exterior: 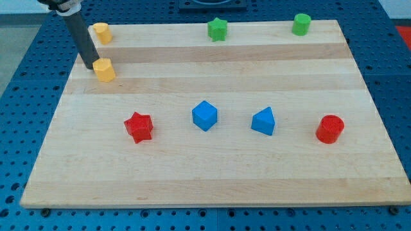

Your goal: Move the yellow hexagon to the center left of the board

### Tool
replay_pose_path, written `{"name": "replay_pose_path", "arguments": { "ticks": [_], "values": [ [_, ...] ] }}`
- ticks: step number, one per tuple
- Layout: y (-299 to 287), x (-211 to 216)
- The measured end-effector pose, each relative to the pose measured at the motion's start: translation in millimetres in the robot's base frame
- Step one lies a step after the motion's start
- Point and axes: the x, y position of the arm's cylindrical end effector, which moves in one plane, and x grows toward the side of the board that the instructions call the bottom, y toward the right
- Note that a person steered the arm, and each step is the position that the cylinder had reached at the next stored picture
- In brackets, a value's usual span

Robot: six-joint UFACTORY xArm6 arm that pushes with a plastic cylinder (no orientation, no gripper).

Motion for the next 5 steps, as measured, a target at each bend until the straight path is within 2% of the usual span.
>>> {"name": "replay_pose_path", "arguments": {
  "ticks": [1, 2, 5],
  "values": [
    [-3, -24],
    [16, -28],
    [13, 32]
  ]
}}
